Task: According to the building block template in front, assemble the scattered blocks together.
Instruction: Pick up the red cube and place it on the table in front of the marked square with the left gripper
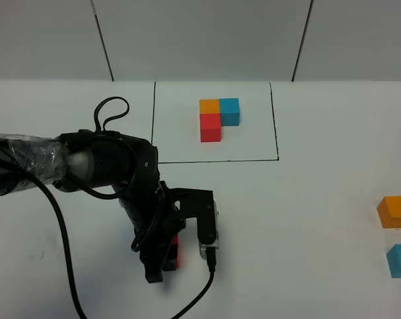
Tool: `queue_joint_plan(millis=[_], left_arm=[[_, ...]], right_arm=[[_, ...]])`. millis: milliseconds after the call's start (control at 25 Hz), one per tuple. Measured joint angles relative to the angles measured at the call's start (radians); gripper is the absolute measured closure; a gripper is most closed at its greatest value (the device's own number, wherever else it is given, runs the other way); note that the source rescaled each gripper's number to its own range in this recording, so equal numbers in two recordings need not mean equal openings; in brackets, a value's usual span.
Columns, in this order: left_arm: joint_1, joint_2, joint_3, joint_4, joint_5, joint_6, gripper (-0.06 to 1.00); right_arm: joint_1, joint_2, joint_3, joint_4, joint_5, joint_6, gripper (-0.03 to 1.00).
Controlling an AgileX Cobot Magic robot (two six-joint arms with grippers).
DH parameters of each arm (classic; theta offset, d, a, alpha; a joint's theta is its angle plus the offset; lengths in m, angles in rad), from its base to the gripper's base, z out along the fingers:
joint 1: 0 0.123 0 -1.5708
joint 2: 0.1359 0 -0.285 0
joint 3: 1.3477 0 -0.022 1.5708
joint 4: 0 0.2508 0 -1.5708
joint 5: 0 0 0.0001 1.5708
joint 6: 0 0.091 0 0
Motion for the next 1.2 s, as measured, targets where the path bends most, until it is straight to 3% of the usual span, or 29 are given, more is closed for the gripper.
queue_joint_plan(millis=[1200], left_arm=[[0.000, -0.009, 0.004, 0.005, -0.029, -0.018, 0.47]], right_arm=[[0.000, 0.000, 0.000, 0.000, 0.000, 0.000, 0.97]])
